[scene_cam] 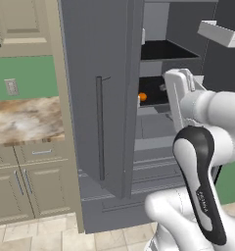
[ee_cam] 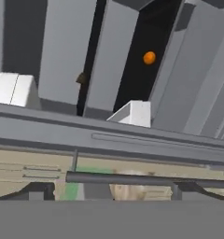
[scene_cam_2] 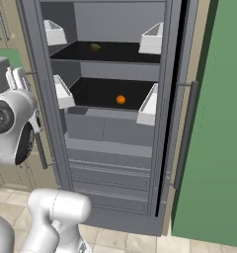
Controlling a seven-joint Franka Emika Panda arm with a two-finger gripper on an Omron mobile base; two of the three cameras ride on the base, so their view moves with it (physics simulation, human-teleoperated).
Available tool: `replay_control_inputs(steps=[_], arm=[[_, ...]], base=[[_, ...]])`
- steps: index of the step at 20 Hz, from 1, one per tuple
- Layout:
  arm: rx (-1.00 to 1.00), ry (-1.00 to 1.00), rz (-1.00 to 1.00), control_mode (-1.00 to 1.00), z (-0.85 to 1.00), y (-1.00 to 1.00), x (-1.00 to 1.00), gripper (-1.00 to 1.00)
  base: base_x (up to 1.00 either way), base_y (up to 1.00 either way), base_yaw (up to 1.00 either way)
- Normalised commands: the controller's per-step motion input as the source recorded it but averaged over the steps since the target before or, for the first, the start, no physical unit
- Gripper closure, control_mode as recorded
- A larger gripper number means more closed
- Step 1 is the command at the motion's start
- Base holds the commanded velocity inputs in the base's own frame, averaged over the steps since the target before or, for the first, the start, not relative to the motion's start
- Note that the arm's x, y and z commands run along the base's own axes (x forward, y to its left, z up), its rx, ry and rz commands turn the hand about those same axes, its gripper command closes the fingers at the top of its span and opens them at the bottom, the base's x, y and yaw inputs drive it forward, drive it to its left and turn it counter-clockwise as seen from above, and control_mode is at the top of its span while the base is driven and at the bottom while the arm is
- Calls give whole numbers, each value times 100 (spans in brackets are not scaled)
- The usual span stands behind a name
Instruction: Retrieve the kiwi and tangerine from the fridge and place them into the bowl on the dining table.
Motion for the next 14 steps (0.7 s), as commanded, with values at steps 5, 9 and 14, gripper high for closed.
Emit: replay_control_inputs(steps=[5,9,14], arm=[[24,5,1,-100,27,-1,0,-100],[8,19,3,-100,6,-1,13,-100],[0,19,11,-100,0,-1,56,-100]], base=[[0,0,0],[0,0,0],[0,0,0]])
